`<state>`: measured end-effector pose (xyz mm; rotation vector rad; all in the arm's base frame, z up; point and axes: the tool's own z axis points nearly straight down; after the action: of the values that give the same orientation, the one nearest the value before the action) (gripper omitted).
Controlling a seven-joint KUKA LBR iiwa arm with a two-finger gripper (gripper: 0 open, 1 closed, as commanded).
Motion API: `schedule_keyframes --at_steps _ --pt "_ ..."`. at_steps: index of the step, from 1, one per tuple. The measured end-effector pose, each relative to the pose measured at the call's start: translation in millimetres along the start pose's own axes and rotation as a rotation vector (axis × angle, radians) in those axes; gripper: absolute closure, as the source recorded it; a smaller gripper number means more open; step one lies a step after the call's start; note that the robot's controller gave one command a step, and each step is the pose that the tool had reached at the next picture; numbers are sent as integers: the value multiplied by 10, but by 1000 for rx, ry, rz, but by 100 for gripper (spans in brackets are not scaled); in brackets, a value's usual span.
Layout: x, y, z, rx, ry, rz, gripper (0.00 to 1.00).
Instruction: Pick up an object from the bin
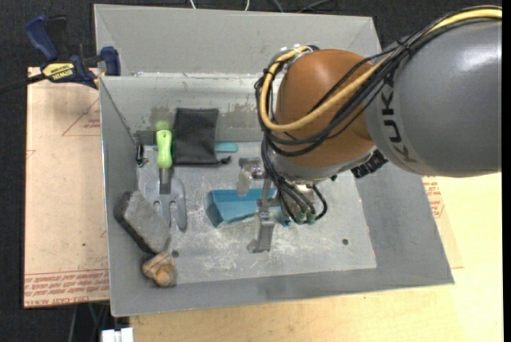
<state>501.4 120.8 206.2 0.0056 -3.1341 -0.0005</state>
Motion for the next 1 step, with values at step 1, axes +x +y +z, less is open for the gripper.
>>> schedule_keyframes --at_steps 1 --pt "-18 -6 -39 -1 -8 3 0"
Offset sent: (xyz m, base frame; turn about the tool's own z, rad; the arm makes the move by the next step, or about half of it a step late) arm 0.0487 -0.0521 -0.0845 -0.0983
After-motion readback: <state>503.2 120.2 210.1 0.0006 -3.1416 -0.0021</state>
